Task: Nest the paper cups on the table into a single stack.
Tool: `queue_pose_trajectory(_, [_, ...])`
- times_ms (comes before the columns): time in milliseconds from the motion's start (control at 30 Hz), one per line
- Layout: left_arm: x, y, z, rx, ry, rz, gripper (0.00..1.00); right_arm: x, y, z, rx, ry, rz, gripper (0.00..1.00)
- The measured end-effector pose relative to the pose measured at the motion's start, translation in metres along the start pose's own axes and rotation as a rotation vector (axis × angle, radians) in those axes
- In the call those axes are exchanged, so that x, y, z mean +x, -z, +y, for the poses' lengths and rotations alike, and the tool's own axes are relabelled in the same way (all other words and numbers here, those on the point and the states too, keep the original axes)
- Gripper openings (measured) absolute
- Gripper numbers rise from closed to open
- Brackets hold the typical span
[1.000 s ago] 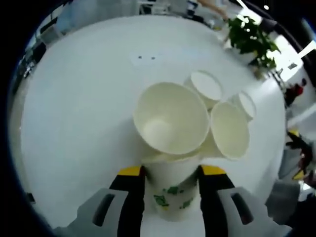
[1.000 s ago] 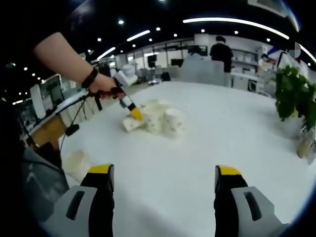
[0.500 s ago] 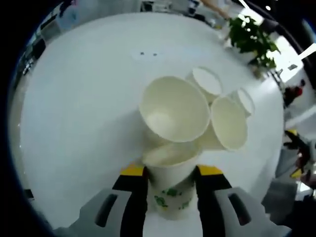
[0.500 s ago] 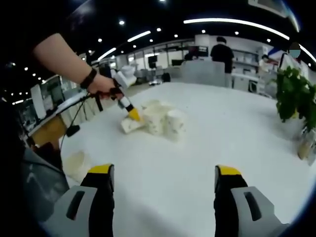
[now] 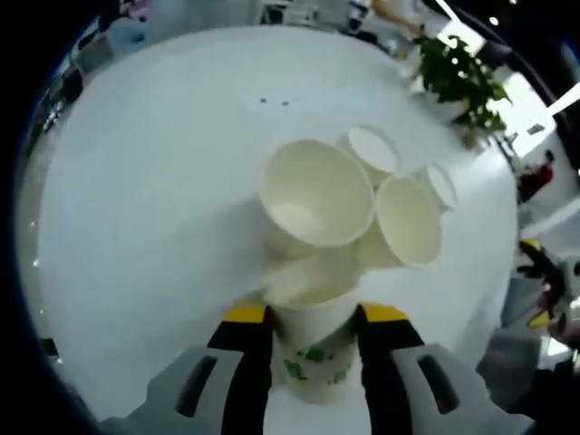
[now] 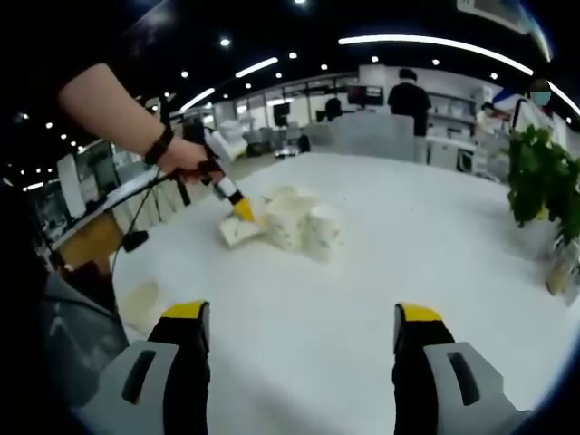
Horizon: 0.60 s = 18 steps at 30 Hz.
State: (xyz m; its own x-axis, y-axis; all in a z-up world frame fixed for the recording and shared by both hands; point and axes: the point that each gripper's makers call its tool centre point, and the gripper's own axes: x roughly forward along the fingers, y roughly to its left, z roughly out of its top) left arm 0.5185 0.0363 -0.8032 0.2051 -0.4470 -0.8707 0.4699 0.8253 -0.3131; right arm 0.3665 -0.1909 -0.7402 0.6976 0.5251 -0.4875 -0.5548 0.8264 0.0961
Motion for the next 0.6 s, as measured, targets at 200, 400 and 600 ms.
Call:
queue_pose_trajectory(200, [-0.012,0.002,0.000,-0.014,0.006,-0.029,0.36,-0.001,-0.006,0.003,-0.018,-0.004,-0.003,0.81])
queue_pose_trajectory(400, [-0.023,0.009,0.002,-0.017,0.005,-0.042,0.36,-0.002,-0.009,0.008,-0.023,-0.010,0.001,0.81])
queue_pose_trajectory(600, [-0.038,0.006,-0.001,-0.043,0.023,-0.096,0.36,-0.003,-0.011,0.015,-0.035,-0.017,0.003,0.81])
